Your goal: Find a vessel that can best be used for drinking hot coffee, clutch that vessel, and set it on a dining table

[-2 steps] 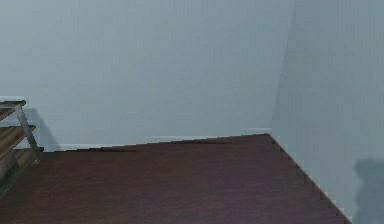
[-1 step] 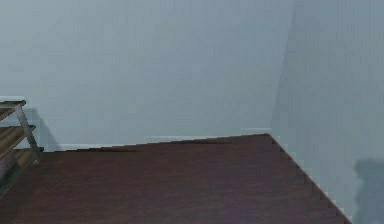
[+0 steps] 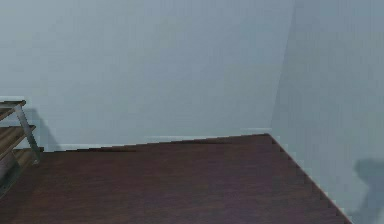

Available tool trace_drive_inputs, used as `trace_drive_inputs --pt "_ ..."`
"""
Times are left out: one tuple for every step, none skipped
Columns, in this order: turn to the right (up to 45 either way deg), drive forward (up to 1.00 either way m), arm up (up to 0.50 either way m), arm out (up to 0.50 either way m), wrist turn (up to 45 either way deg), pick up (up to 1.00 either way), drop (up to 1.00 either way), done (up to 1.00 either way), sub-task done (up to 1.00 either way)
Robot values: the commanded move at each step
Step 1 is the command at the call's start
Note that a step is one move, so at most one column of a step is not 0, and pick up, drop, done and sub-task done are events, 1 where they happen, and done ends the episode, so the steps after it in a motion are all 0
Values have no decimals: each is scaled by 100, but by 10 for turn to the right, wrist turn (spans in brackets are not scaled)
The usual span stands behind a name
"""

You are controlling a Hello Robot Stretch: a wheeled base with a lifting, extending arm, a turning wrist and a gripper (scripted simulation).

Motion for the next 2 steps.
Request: trace_drive_inputs --pt "0 0 0 0 0 100 0 0 0" --pt "0 0 10 0 0 0 0 0 0"
